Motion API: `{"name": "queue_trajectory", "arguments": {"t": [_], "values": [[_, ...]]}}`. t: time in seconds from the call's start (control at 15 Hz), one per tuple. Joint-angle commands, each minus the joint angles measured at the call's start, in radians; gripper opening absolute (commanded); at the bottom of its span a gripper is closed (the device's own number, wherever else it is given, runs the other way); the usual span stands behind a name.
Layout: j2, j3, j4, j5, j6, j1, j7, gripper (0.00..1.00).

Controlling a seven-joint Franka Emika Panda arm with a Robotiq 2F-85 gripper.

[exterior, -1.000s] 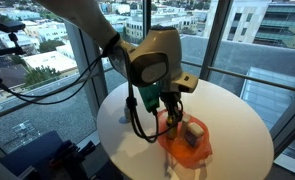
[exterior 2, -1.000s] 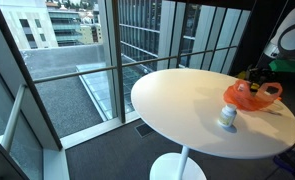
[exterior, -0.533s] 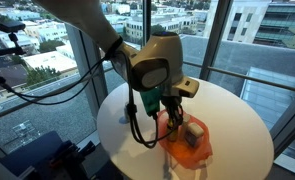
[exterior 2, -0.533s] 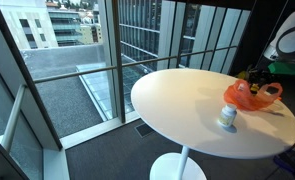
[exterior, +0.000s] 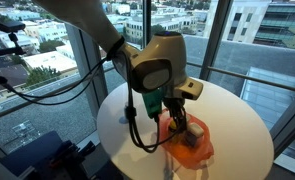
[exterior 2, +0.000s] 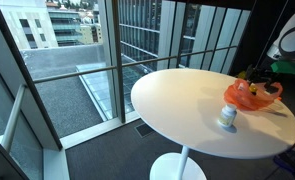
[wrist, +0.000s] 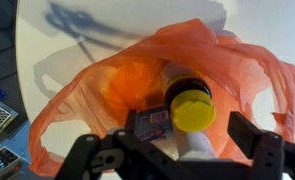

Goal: Put the yellow and black container in the orange plastic bag

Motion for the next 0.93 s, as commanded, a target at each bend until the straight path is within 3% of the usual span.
{"name": "queue_trajectory", "arguments": {"t": [0.0,0.2,0.87], "values": [[-0.037,-0.023,-0.012,-0.004,-0.019,0.014,-0.013,1.00],[-0.073,-0.034,-0.019,-0.037,-0.075,0.020,-0.006,1.00],[-0.299,0.004,-0.012,-0.124,-0.488,0.011,-0.012,1.00]]}}
